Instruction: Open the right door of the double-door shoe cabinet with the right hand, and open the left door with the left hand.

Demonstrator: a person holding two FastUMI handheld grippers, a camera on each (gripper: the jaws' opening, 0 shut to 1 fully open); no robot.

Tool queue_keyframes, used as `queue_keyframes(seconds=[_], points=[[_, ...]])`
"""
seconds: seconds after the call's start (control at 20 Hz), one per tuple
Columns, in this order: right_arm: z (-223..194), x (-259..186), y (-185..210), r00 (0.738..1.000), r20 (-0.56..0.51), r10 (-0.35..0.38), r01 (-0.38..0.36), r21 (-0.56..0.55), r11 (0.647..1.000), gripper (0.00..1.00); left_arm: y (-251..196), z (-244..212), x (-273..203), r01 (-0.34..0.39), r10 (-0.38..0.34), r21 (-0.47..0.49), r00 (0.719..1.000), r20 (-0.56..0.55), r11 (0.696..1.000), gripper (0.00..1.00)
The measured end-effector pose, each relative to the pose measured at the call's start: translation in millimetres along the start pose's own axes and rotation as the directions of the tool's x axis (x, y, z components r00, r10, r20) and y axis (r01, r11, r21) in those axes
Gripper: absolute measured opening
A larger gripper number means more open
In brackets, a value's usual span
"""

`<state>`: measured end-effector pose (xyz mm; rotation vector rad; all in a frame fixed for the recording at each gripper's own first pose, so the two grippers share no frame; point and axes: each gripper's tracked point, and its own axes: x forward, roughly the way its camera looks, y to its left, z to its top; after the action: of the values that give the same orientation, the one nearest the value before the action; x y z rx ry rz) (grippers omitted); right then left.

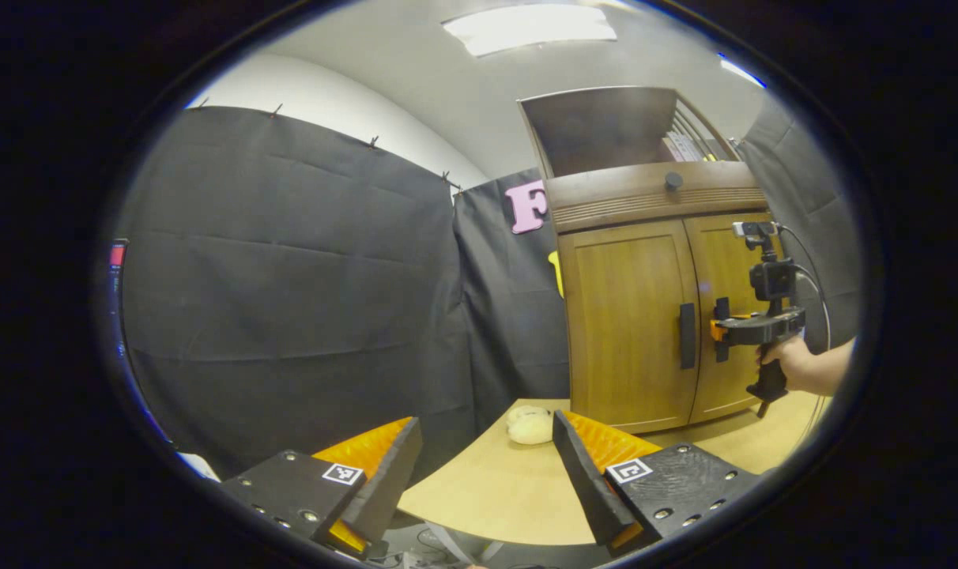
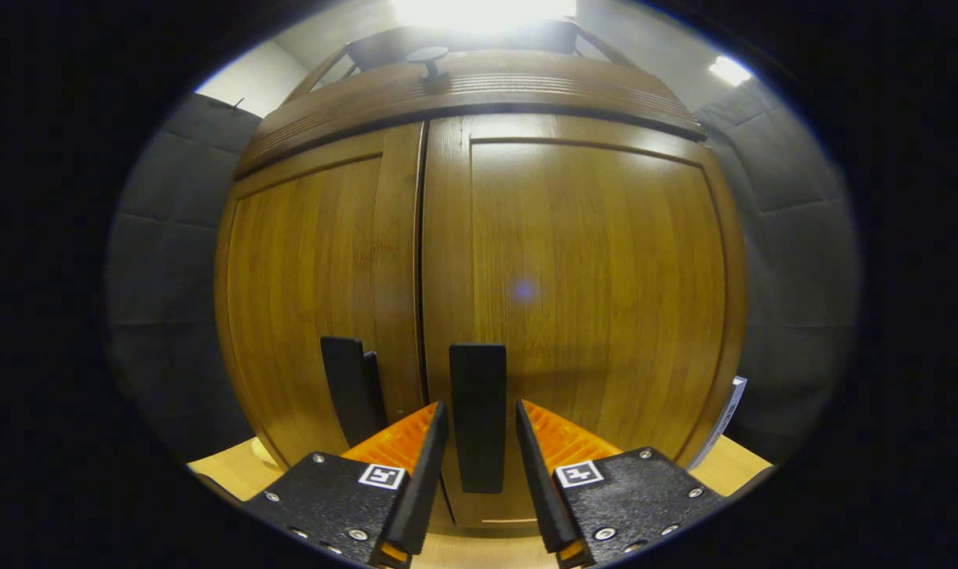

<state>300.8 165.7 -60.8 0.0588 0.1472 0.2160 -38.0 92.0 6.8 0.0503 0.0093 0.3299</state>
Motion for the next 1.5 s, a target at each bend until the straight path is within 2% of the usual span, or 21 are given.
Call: queue_keyframes(seconds=[0.15,0.3,0.35,0.5,0.55,0.9,0.95,1.0,1.5], points=[[-10,7,0,1.000,-0.029,0.005,-0.004,0.015,1.000,0.44,1,-2,-1,-0.003,0.003,0.003,1.000,0.005,1.000,1.00],[-12,10,-3,0.999,-0.040,0.025,-0.022,0.092,0.996,0.36,0,-2,-1,0.002,-0.002,-0.001,1.000,0.004,1.000,1.00],[-12,8,-3,0.999,-0.042,0.029,-0.025,0.098,0.995,0.36,-1,-1,-2,0.005,-0.005,-0.001,1.000,0.004,1.000,1.00],[-13,7,-3,0.998,-0.050,0.024,-0.020,0.081,0.996,0.22,-4,3,-5,0.024,-0.024,-0.002,1.000,0.010,1.000,1.00],[-12,6,-3,0.998,-0.052,0.026,-0.022,0.078,0.997,0.20,-4,5,-6,0.029,-0.029,0.000,0.999,0.014,1.000,1.00],[-1,-16,-5,0.998,-0.040,0.051,-0.048,0.077,0.996,0.19,-18,8,-22,0.063,-0.063,0.006,0.998,0.029,0.998,1.00],[0,-20,-7,0.998,-0.040,0.054,-0.051,0.074,0.996,0.20,-18,8,-24,0.067,-0.067,0.004,0.997,0.030,0.998,0.95],[3,-24,-8,0.998,-0.037,0.056,-0.054,0.072,0.996,0.20,-19,7,-25,0.072,-0.072,0.003,0.997,0.032,0.997,1.00],[1,-77,-20,0.998,-0.025,0.056,-0.054,0.070,0.996,0.19,-33,16,-26,0.140,-0.140,0.008,0.988,0.061,0.990,1.00]])
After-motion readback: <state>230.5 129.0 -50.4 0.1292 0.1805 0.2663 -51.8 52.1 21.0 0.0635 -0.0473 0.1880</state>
